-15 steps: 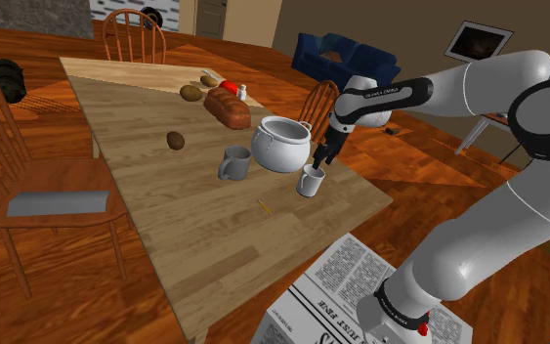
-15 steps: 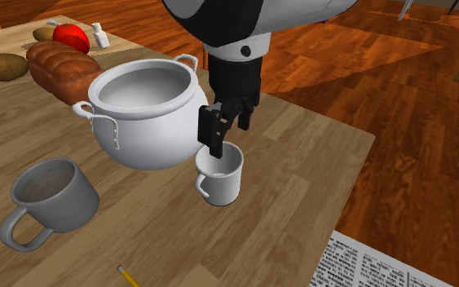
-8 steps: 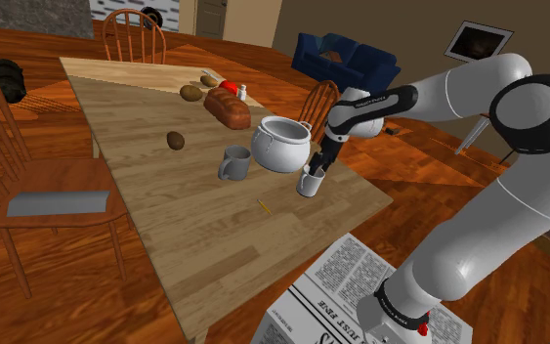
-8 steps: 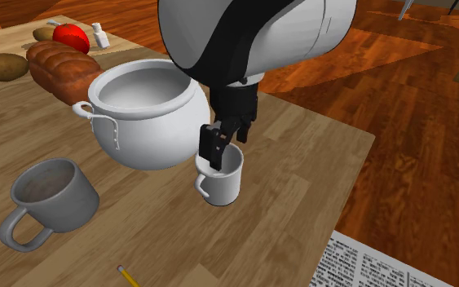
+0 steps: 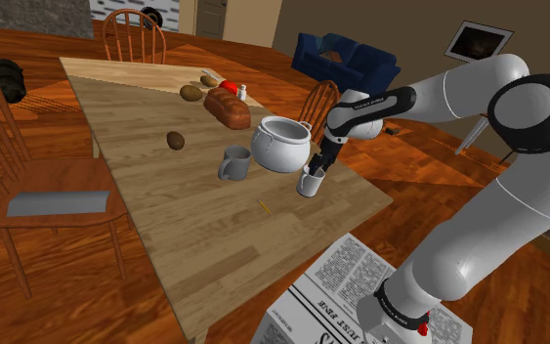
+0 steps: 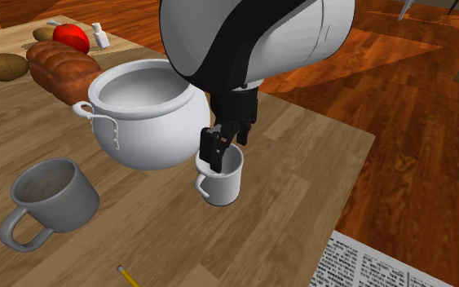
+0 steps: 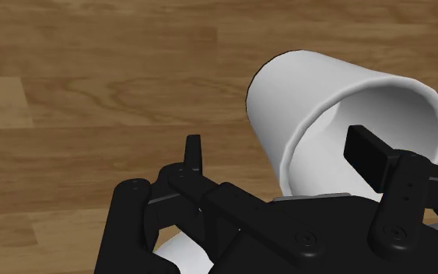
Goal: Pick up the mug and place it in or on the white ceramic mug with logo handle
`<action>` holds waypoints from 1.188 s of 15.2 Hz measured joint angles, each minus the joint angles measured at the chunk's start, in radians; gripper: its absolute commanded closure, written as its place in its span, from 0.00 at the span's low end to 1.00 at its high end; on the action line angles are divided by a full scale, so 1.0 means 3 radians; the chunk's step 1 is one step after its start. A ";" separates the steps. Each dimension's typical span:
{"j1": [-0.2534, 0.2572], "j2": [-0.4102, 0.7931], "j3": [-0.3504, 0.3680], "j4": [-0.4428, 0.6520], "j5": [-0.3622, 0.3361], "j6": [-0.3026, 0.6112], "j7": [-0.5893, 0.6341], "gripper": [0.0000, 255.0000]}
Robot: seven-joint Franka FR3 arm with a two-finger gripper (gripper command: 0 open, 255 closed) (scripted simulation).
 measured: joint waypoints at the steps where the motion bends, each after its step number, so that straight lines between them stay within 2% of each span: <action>1: 0.0000 0.0000 0.0000 0.0000 0.0000 0.0000 0.0000 1.00; 10: 0.0000 0.0000 0.0000 0.0000 0.0000 0.0000 0.0000 1.00; 18: -0.0008 -0.0192 0.0016 0.0136 -0.0085 -0.0315 0.0079 1.00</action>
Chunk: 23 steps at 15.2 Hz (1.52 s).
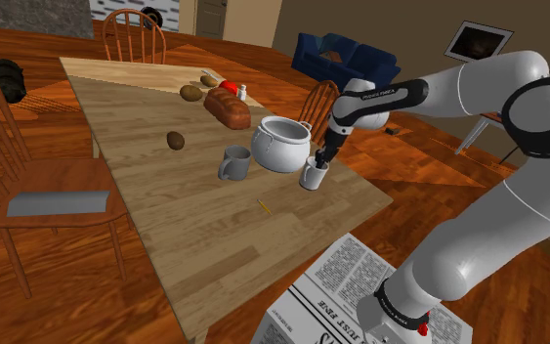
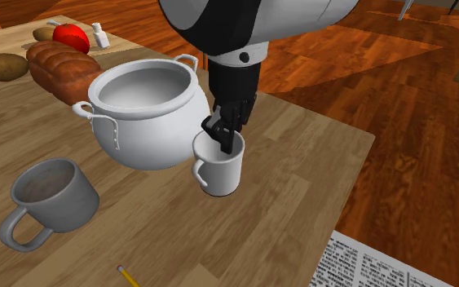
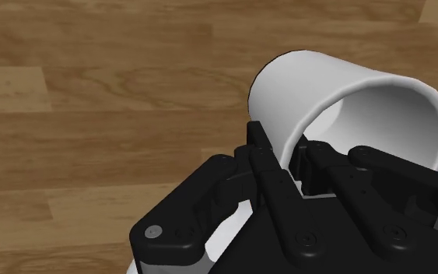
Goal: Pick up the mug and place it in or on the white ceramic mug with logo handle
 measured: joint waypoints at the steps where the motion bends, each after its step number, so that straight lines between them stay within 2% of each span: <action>1: 0.0001 -0.0029 0.0006 0.0021 -0.0011 -0.0048 0.0015 1.00; 23: -0.0003 -0.0356 0.0067 0.0717 -0.0113 -0.1055 0.0151 1.00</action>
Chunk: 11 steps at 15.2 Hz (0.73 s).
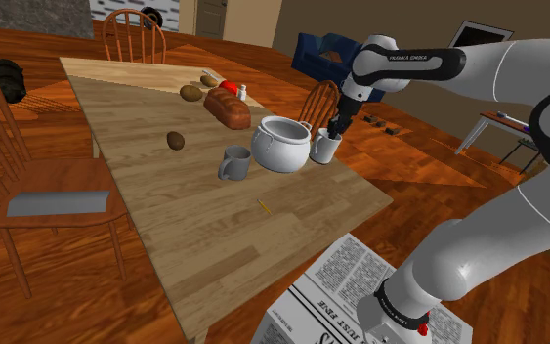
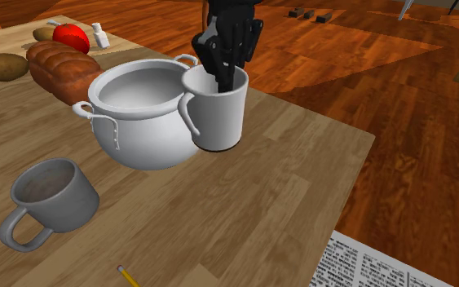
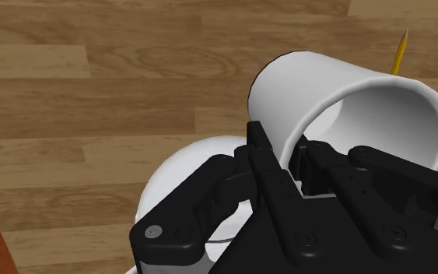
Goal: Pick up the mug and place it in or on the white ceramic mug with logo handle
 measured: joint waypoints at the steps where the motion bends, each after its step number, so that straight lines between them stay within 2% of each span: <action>1: 0.0000 -0.0004 0.0001 0.0034 -0.0001 -0.0038 0.0001 1.00; 5: 0.0063 0.0121 0.0071 0.0243 0.0051 -0.0123 0.0109 1.00; 11: 0.0250 0.0476 0.0286 0.0655 0.0169 -0.0172 0.0464 1.00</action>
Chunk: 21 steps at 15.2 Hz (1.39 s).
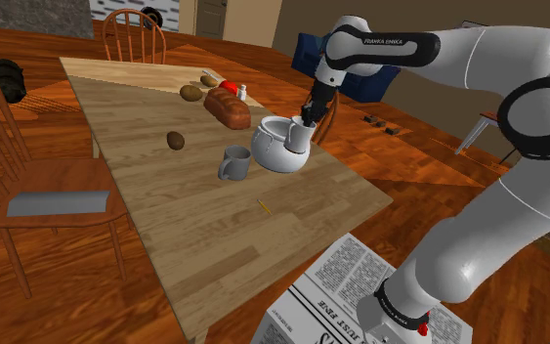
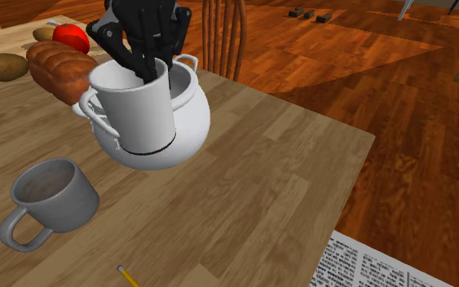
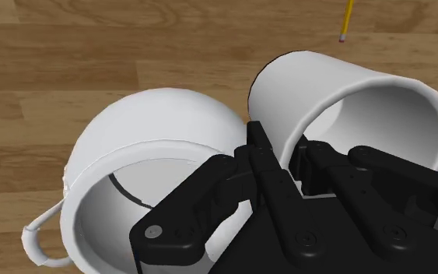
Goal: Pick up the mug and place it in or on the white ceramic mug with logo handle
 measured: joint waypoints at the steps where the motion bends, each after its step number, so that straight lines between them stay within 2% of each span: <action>1: 0.0024 0.0100 0.0024 0.0112 0.0024 -0.0009 0.0042 1.00; 8: 0.0231 0.0655 0.0229 0.0851 0.0112 -0.0175 0.0447 1.00; 16: 0.0405 0.1506 0.0374 0.2051 0.0169 -0.0502 0.0806 1.00; 21: 0.0423 0.1536 0.0382 0.1891 0.0171 -0.0311 0.0814 1.00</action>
